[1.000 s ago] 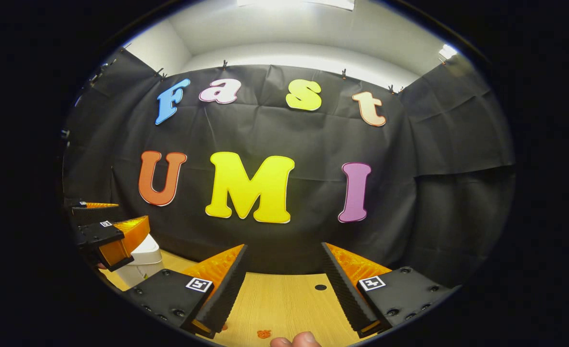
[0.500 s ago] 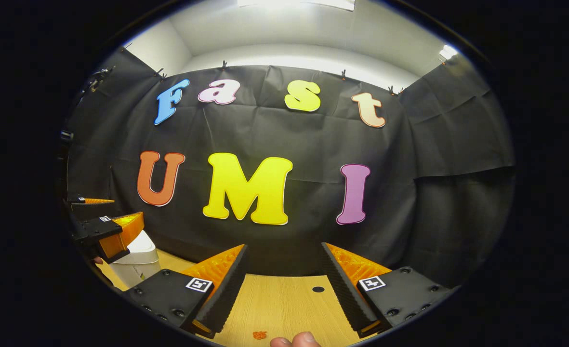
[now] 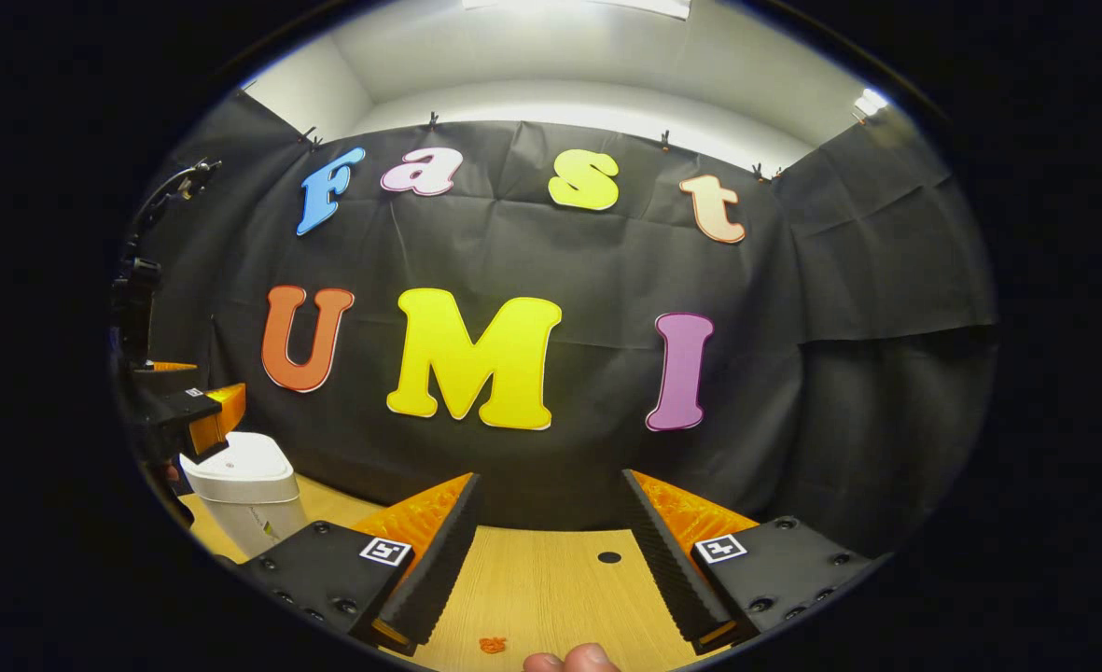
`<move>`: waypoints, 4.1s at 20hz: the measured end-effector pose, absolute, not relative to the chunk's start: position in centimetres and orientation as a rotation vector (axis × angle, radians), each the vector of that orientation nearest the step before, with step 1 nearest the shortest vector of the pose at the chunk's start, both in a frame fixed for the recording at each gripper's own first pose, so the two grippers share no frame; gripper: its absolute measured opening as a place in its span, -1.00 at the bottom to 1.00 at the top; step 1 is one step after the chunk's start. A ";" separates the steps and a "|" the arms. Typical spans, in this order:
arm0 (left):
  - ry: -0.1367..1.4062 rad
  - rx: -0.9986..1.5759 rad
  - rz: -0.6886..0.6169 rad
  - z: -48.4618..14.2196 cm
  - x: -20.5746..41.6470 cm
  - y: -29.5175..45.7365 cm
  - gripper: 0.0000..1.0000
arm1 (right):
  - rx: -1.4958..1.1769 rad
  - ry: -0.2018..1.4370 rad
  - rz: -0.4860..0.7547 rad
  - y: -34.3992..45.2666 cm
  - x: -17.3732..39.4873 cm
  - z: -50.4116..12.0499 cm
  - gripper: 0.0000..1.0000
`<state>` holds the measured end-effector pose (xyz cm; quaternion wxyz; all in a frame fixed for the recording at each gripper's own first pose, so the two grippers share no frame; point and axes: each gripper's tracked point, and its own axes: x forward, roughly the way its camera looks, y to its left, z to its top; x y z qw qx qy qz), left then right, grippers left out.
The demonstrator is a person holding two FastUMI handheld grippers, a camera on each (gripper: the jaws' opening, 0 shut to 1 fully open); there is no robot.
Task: Press the lid of the desktop garbage bin to open it, pick up the crumpled paper on the desktop and throw it into the bin, then pick up the pop can on the desktop and drop it into the bin, and finally close the garbage bin lid.
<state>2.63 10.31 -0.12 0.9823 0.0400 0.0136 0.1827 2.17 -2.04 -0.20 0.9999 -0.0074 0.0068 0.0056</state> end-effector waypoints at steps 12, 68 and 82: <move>0.115 0.022 0.602 -3.8 4.2 16.9 0.93 | -0.057 0.026 0.017 -2.2 1.9 0.4 0.88; 0.153 0.075 0.522 -3.8 6.2 14.9 -0.94 | -0.084 -0.035 0.049 -2.2 0.8 1.6 0.87; 0.024 0.038 0.184 1.7 3.2 6.2 -0.49 | -0.030 -0.051 0.066 -2.4 0.5 2.7 0.87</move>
